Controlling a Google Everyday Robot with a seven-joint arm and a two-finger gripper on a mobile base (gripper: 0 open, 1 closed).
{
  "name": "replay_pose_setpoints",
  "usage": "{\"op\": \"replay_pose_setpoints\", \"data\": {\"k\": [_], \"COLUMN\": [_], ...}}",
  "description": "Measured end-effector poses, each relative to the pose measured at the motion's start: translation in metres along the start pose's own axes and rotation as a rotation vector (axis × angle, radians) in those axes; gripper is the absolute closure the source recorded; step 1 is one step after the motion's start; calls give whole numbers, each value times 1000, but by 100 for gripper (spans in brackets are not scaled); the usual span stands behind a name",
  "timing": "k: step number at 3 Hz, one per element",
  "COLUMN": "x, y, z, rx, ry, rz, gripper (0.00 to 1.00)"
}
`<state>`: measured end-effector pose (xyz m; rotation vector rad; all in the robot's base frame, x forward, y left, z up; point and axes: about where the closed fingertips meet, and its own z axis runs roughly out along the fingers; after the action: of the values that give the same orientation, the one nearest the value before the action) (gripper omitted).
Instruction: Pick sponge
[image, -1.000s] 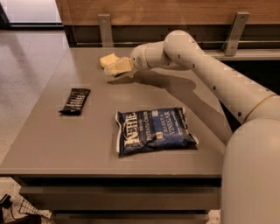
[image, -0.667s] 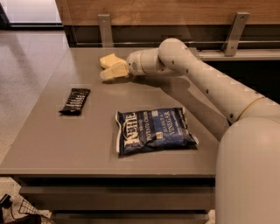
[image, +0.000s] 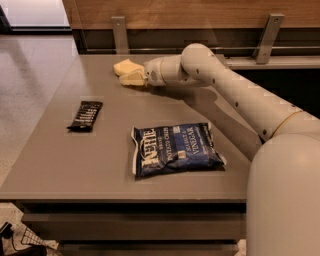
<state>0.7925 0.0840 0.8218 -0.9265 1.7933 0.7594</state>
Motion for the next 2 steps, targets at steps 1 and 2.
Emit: {"op": "replay_pose_setpoints", "data": {"k": [1, 2], "x": [1, 1], "y": [2, 2], "z": [3, 3], "rx": [-4, -5], "ry": [1, 1], "rz": [0, 0], "gripper": [65, 88]}}
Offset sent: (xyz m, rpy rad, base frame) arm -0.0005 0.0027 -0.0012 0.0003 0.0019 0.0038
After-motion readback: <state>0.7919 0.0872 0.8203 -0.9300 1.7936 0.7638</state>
